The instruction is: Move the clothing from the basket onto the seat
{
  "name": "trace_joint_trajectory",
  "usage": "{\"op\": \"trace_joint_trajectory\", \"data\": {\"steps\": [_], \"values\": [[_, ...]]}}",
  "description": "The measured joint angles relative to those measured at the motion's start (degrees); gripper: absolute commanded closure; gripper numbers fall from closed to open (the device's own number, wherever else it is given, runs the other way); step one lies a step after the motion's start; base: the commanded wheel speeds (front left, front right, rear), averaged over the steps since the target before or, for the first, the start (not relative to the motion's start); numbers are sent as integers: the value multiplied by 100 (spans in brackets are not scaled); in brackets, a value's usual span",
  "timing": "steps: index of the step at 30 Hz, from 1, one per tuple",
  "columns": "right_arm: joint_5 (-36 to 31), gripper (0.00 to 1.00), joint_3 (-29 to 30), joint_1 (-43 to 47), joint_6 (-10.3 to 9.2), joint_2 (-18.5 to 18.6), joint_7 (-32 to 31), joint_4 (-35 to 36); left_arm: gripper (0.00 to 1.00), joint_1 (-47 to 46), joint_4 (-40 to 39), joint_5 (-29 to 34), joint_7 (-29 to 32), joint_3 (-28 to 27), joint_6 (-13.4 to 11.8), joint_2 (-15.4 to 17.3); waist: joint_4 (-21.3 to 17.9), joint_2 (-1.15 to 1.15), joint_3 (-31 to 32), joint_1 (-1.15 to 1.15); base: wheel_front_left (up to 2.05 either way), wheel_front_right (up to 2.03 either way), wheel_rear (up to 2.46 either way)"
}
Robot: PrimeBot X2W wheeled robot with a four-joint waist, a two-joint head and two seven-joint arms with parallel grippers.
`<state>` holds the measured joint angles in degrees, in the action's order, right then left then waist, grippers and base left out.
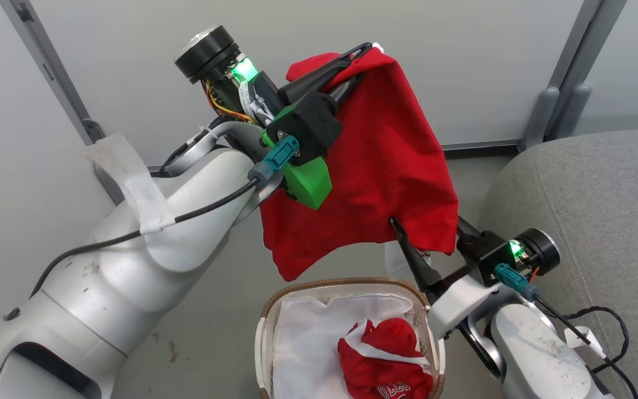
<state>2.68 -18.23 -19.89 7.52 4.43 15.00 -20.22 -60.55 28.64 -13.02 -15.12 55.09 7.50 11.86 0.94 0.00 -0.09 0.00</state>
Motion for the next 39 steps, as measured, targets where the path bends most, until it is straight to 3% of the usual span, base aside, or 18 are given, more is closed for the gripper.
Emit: {"op": "trace_joint_trajectory", "data": {"steps": [6,7,8,10,11,22,27,39], "values": [[508,0,-666,-403,0,303,0,-237,100,9,-207,-119,-1,98,0,-20,58,0,27,0,0,0,0],[547,19,-714,-460,0,319,0,-268,100,10,-221,-134,0,108,0,-20,64,0,29,0,0,0,0],[589,51,-787,-525,0,330,-1,-303,100,14,-226,-163,-1,122,0,-19,72,0,33,0,0,0,0],[648,74,-880,-609,0,333,0,-349,100,51,-219,-223,-1,129,0,-16,87,0,44,0,0,0,0],[673,99,-924,-649,0,338,0,-376,100,90,-201,-283,-1,126,0,-14,94,0,51,0,0,0,0],[883,100,-781,-636,0,332,0,-325,100,689,335,-848,-4,-26,0,54,83,0,102,0,0,0,0],[909,100,-466,-562,0,298,0,-249,0,1105,502,-1151,-3,-238,-1,-31,48,0,113,0,0,0,0],[715,100,347,-379,0,230,-1,-1,0,2619,321,-1235,-3,-962,-55,-438,52,0,85,0,0,0,0]]}}
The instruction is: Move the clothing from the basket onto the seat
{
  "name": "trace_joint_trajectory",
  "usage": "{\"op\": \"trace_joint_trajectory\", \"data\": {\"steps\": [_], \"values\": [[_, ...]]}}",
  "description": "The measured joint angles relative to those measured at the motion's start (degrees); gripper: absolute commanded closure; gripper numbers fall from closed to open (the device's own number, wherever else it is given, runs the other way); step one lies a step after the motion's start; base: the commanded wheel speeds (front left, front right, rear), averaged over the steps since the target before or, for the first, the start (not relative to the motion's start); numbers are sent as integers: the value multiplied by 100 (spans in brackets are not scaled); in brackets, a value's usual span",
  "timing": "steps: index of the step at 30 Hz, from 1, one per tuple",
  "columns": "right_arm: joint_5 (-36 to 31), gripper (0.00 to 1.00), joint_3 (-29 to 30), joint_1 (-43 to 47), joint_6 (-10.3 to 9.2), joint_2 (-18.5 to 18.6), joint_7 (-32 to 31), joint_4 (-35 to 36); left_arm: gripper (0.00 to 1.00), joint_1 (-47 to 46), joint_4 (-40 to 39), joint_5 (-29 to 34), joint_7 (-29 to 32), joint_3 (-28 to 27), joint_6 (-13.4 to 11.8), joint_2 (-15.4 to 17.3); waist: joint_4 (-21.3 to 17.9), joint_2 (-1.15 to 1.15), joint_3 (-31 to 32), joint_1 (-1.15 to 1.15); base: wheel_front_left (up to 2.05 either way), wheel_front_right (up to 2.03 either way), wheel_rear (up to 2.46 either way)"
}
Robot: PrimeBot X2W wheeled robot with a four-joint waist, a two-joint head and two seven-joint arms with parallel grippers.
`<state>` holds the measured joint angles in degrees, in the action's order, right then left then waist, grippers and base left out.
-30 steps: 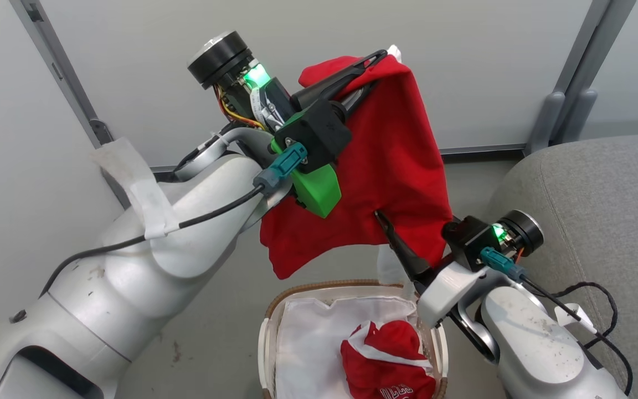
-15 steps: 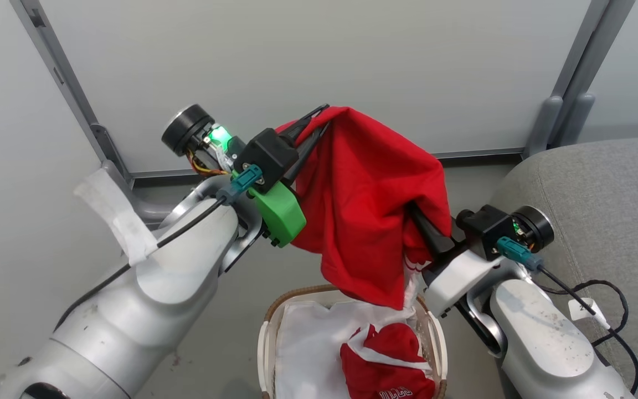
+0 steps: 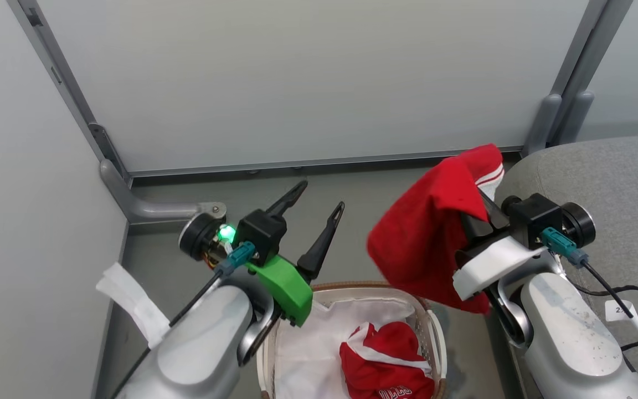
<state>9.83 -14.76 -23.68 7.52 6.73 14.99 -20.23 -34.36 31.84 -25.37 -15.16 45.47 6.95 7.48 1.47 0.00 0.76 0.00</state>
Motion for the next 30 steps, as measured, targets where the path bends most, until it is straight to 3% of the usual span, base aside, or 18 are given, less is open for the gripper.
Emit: {"op": "trace_joint_trajectory", "data": {"steps": [10,20,26,30], "values": [[-185,100,358,139,0,11,0,200,0,1149,-313,172,-1,-794,-15,-293,-17,0,-16,0,0,0,0],[-285,100,571,220,0,99,0,294,0,1753,-578,456,-1,-1112,7,-443,-86,0,-32,0,0,0,0],[-449,100,692,281,0,160,0,353,0,1852,-694,544,0,-1139,16,-454,-340,0,-66,0,0,0,0],[-489,100,881,283,1,278,0,428,0,1873,-756,549,-1,-1077,19,-460,-722,0,-140,0,0,0,0]]}}
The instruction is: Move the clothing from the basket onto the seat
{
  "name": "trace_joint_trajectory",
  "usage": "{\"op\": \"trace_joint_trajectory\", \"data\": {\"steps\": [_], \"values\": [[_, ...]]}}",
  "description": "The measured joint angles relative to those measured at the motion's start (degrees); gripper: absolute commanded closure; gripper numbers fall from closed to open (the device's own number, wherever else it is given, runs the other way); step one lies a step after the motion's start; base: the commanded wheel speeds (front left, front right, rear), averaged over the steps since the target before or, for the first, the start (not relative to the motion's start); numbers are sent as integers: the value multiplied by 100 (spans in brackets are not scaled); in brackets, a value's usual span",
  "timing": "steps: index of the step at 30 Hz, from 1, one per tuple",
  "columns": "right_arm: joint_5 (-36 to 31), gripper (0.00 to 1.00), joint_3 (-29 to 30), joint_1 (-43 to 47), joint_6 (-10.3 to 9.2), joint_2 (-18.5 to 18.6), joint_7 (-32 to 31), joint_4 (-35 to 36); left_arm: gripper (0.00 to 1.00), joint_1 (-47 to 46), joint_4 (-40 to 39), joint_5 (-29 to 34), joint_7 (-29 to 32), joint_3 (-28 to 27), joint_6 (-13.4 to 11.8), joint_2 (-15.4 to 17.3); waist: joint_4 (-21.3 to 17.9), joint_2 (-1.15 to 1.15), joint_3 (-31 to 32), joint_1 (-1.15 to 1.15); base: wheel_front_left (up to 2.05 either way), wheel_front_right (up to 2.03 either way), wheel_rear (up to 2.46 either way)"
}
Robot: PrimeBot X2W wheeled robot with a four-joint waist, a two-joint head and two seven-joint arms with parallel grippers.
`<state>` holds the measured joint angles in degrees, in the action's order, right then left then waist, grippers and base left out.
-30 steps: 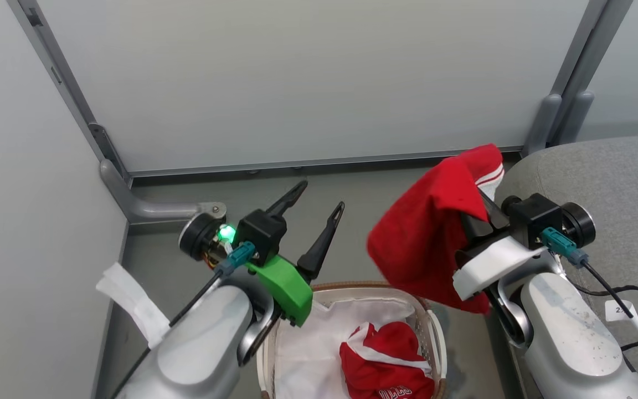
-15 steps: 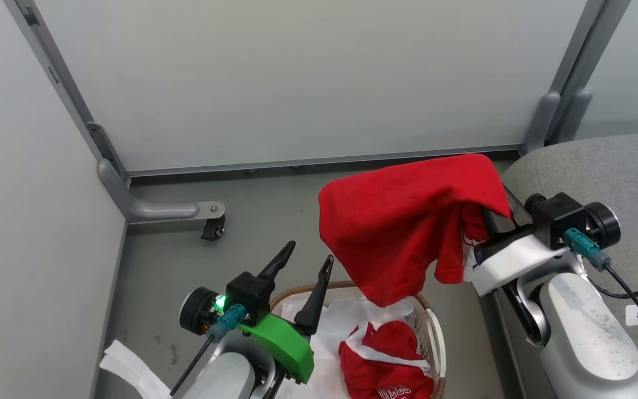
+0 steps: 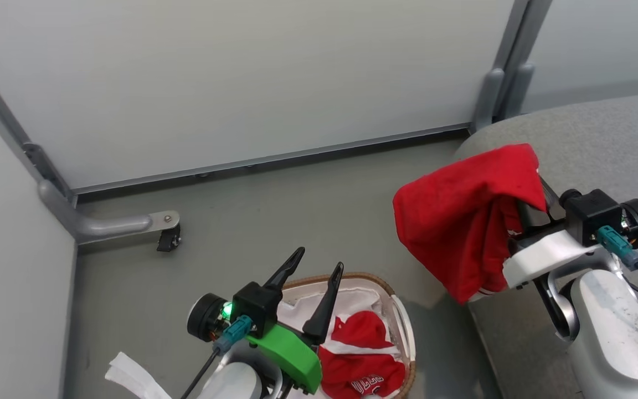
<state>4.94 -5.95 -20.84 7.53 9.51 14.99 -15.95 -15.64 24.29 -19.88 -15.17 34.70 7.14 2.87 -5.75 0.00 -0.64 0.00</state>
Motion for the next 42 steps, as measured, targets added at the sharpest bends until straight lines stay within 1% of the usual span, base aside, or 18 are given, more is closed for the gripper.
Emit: {"op": "trace_joint_trajectory", "data": {"steps": [6,11,16,22,25,29,32,34,37,40,42], "values": [[-9,100,275,-19,0,37,0,98,0,-121,-18,108,0,59,15,-4,-550,0,-198,0,0,0,0],[4,100,468,-57,0,-9,0,147,0,-277,-7,197,1,114,18,-10,-985,0,-441,0,0,0,0],[13,100,675,-103,0,-120,0,171,0,-420,21,318,0,78,18,-15,-1273,0,-763,0,0,0,0],[44,100,1093,-414,0,-76,1,325,0,-578,37,482,1,53,25,-1,-1472,0,-1168,0,0,0,0],[-30,100,1355,-706,0,114,0,458,0,-667,14,517,0,46,25,44,-1509,0,-1360,0,0,0,0],[-167,100,1694,-1143,0,549,0,466,0,-809,-48,541,1,78,25,108,-1489,0,-1615,0,0,0,0],[-194,100,1952,-1505,0,943,0,396,0,-927,-123,601,1,110,25,156,-1425,0,-1810,0,0,0,0],[-164,100,2153,-1784,0,1195,-1,275,0,-1021,-193,639,1,105,25,176,-1366,0,-1965,0,0,0,0],[-27,100,2357,-2157,0,1432,-96,81,0,-1132,-277,684,0,92,25,219,-1282,0,-2188,-1,0,0,0],[-153,100,2406,-2426,0,1851,-199,-153,0,-1296,-335,736,0,137,25,244,-1166,0,-2466,-1,0,0,0],[-113,100,2492,-2612,0,1949,-204,-270,0,-1380,-366,758,0,159,26,246,-1081,0,-2636,-1,0,0,0]]}}
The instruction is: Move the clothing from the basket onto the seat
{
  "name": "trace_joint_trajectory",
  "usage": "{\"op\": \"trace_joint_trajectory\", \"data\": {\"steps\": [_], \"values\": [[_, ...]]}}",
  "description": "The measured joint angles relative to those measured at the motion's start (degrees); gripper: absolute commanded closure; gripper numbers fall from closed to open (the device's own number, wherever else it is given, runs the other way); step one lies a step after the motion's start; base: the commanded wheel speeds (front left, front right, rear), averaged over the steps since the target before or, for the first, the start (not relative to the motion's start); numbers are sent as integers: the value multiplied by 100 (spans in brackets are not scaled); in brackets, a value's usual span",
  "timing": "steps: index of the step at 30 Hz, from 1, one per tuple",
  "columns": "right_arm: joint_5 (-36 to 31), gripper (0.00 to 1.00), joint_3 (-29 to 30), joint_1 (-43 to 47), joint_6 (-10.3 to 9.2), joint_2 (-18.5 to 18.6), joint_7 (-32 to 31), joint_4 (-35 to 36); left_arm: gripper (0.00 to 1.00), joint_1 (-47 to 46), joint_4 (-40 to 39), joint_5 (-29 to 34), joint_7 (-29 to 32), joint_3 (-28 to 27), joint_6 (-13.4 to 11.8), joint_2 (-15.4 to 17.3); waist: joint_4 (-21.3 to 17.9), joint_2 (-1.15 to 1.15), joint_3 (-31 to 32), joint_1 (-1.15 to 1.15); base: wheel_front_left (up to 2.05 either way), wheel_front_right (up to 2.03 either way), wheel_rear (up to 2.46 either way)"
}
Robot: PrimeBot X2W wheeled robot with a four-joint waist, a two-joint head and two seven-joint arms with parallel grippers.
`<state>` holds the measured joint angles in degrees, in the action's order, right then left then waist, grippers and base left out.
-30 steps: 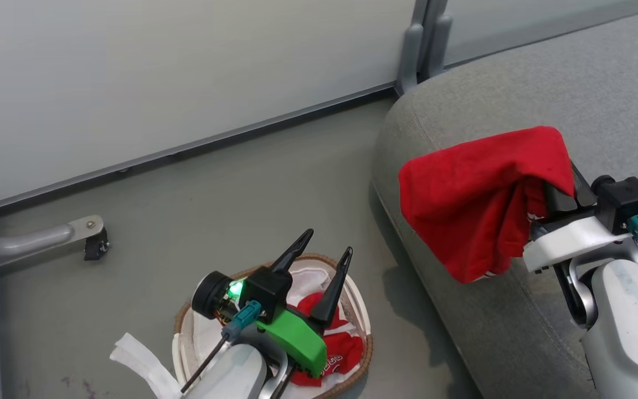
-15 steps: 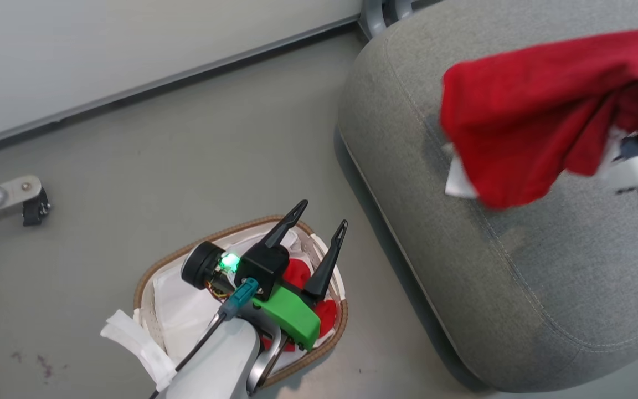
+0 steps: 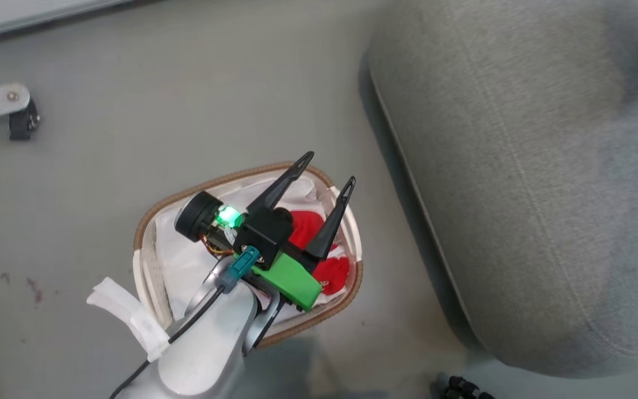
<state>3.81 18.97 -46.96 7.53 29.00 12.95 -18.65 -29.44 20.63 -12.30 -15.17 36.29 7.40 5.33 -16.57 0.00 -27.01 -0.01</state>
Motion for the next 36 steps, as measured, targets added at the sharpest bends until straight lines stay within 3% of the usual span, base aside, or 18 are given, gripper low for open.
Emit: {"op": "trace_joint_trajectory", "data": {"steps": [5,9,19,24,25,26,27,36], "values": [[-160,100,-136,-335,0,241,-13,-497,0,-70,-40,113,0,-2,0,82,243,0,-446,0,0,0,0],[-278,100,-288,-597,0,193,33,-1006,0,-71,-96,148,0,-76,0,101,421,0,-762,0,0,0,0],[-600,100,-153,-872,0,-396,203,-2418,0,-70,-170,280,0,-163,0,167,795,0,-1391,0,0,0,0],[-709,98,99,-643,0,-576,204,-2351,0,-64,-177,296,0,-211,0,163,850,0,-1451,0,0,0,0],[-758,66,157,-555,0,-616,204,-2263,0,-62,-179,304,0,-222,0,164,834,0,-1443,0,0,0,0],[-793,52,218,-474,0,-656,205,-2187,0,-58,-179,309,1,-227,0,165,815,0,-1429,0,0,0,0],[-812,0,260,-408,0,-694,205,-2118,0,-55,-180,309,0,-227,0,165,798,0,-1412,0,0,0,0],[-918,0,408,342,0,-1000,204,-1801,0,13,-78,220,0,-136,0,136,652,0,-1060,0,0,0,0]]}}
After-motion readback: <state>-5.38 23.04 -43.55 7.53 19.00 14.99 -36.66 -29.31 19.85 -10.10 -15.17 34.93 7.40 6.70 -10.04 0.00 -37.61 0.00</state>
